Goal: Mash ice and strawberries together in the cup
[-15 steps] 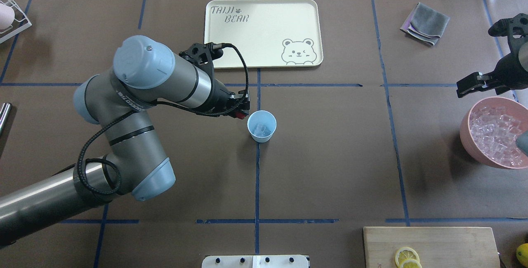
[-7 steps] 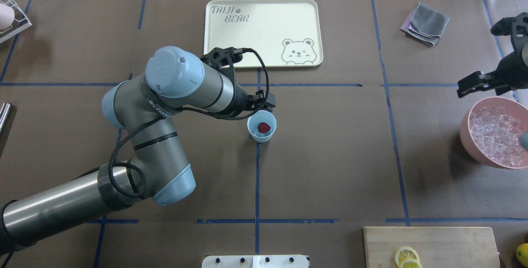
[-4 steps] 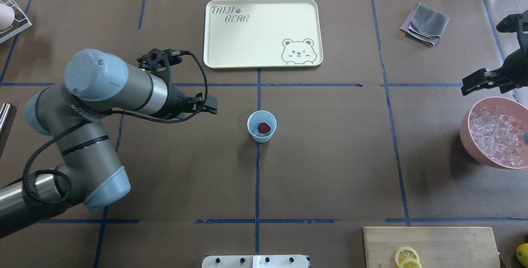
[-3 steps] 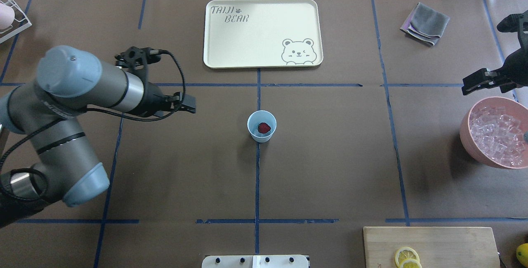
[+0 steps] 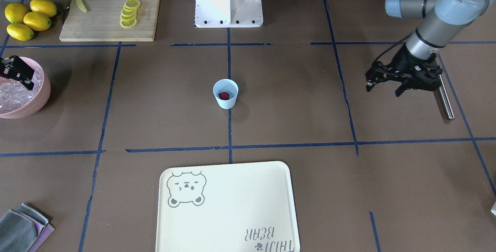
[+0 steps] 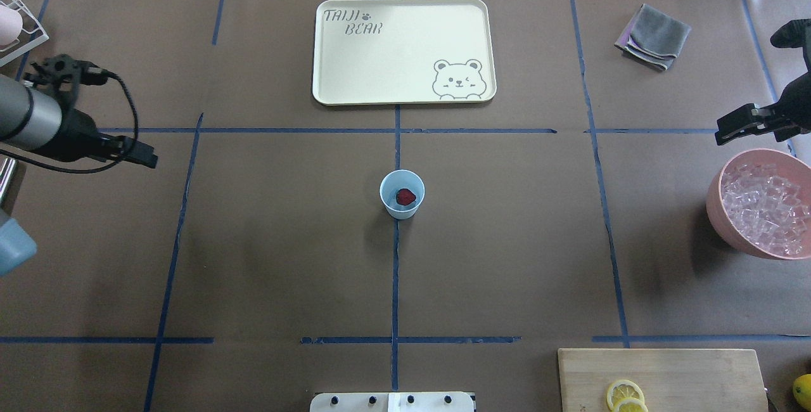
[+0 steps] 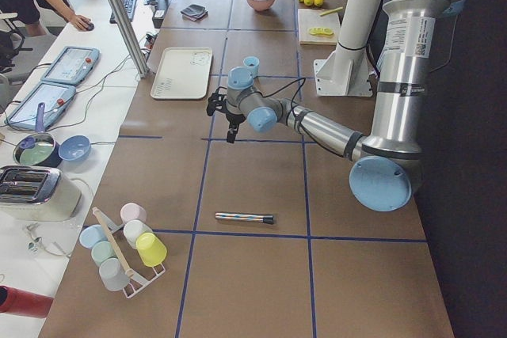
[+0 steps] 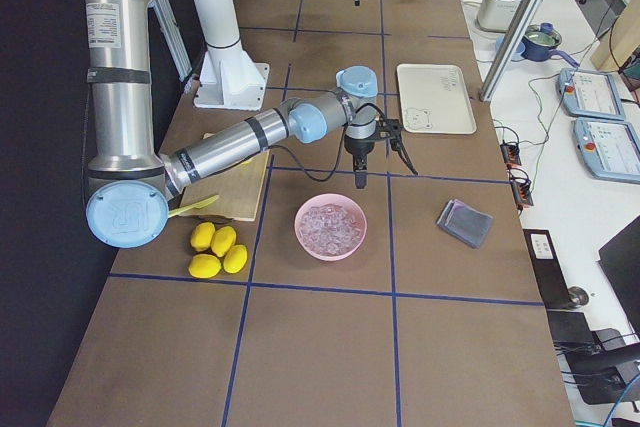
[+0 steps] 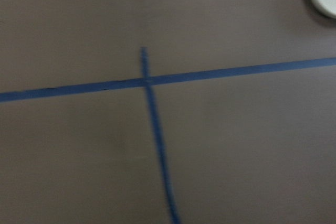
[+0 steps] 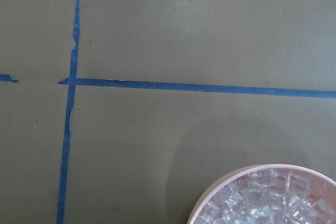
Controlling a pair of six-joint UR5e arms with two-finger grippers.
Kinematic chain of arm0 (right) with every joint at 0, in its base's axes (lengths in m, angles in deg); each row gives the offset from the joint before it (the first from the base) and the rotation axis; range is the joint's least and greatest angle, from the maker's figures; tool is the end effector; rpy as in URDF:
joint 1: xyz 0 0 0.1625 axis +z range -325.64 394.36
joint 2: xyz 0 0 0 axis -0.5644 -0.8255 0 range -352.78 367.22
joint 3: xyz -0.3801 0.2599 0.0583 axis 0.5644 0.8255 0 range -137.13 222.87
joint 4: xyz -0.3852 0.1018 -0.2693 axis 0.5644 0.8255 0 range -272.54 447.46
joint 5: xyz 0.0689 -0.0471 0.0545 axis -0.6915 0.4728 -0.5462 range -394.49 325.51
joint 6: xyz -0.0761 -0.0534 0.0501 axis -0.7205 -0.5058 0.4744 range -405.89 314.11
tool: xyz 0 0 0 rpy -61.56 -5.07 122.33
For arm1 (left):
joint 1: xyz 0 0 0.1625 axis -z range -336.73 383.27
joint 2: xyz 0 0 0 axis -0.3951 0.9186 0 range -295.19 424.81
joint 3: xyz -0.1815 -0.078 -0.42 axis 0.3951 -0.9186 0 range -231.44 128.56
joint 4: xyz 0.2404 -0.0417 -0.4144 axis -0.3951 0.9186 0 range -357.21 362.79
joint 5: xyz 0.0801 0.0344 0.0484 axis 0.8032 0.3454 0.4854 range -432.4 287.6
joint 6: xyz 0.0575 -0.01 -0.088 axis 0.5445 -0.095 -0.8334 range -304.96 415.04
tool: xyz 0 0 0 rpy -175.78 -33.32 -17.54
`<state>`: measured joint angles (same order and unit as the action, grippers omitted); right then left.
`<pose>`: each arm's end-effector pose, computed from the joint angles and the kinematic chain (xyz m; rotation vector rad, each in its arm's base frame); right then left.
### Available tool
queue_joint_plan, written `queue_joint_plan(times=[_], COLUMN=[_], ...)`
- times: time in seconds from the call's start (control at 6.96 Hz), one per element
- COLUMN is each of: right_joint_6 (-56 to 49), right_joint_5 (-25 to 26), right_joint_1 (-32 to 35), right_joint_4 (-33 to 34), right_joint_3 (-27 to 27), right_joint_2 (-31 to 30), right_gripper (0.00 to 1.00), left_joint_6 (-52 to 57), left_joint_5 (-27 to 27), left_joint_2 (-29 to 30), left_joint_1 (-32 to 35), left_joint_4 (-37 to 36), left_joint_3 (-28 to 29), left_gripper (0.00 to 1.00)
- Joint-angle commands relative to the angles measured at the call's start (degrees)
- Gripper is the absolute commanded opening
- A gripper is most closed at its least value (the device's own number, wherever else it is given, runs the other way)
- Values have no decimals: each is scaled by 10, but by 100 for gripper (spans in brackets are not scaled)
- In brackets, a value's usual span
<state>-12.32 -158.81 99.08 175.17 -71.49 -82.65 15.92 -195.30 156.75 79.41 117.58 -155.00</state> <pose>-0.1680 -0.5287 0.4680 0.1058 -0.7341 -0.0019 0.2681 -0.5359 0.5060 0.2221 0.8478 0.1159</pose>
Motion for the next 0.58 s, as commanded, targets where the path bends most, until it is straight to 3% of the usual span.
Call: queue_joint_plan(times=[0.0,0.14,0.43], right_joint_6=[-36,-46,-46], right_joint_5=[-36,-36,-36], right_joint_1=[32,36,36], right_joint_4=[0,0,0], right_joint_3=[11,17,19], right_joint_2=[-7,-7,-8], right_gripper=[100,100,100], left_joint_6=[169,242,247], left_joint_5=[-47,-55,-59], left_joint_2=[-25,-17,-5], left_joint_1=[117,158,166], left_joint_4=[-22,-58,-86], left_joint_3=[90,129,195], left_gripper=[98,98,98])
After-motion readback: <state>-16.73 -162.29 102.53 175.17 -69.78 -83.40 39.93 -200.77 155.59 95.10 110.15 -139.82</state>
